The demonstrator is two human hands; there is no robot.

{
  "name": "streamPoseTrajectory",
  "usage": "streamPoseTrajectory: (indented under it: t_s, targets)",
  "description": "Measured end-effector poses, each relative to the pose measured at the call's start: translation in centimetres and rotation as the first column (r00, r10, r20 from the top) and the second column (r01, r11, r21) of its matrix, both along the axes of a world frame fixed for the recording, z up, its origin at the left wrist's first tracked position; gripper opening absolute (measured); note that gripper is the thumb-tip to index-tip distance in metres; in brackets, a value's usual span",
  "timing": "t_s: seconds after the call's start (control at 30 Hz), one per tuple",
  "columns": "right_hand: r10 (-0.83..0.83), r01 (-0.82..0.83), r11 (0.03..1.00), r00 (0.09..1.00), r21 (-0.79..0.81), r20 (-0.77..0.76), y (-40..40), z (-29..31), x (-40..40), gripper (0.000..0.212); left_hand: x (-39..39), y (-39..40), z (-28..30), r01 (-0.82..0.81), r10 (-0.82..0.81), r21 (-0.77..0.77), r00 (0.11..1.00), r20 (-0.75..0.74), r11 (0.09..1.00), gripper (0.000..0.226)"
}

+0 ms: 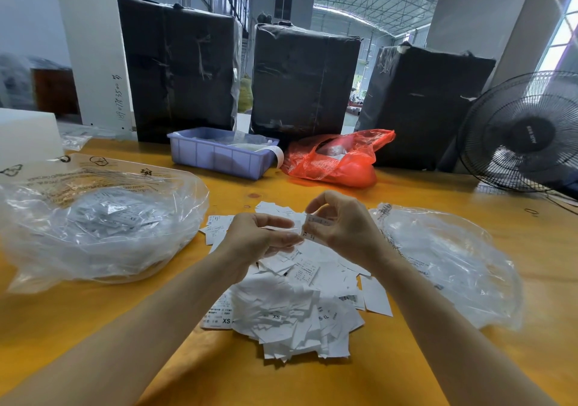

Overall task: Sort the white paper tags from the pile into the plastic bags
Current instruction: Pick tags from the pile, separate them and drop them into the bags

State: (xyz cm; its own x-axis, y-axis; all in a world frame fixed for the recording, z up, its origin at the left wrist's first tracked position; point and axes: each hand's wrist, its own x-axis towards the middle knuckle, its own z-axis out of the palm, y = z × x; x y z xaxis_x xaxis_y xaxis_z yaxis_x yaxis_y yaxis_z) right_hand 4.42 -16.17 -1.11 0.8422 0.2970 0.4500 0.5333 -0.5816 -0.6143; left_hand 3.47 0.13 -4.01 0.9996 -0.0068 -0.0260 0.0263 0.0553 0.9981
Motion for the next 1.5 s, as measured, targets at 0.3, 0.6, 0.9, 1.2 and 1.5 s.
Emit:
streamPoseTrajectory:
  t_s: [0.3, 0.6, 0.9, 1.2, 1.5]
  targets:
    - [-0.008, 0.009, 1.000, 1.000, 0.028, -0.006, 0.0, -0.1, 0.1, 0.023, 0.0, 0.0, 0.0, 0.014, -0.013, -0.032, 1.000, 0.010, 0.999, 0.029]
    - [-0.022, 0.022, 0.999, 1.000, 0.025, 0.002, -0.2, -0.2, 0.2, 0.022, -0.1, -0.1, 0.0, 0.023, -0.024, 0.018, 0.999, 0.047, 1.000, 0.027]
    - [-0.023, 0.022, 0.979, 1.000, 0.202, -0.001, -0.6, 0.4, 0.3, 0.013, -0.4, -0.2, -0.1, 0.010, -0.018, 0.065, 0.992, 0.125, 0.998, 0.003]
    - [0.022, -0.002, 0.998, 0.938, 0.057, -0.347, -0.5, -0.7, -1.4, 0.045, -0.8, -1.1, -0.4, -0.042, 0.039, 0.015, 0.991, 0.130, 0.999, 0.003]
    - [0.084, 0.134, 0.873, 0.906, 0.469, -0.416, -0.5, -2.7, -2.6, 0.016, -1.0, -2.1, -0.3, -0.030, -0.022, -0.272, 0.983, -0.185, 0.962, 0.035]
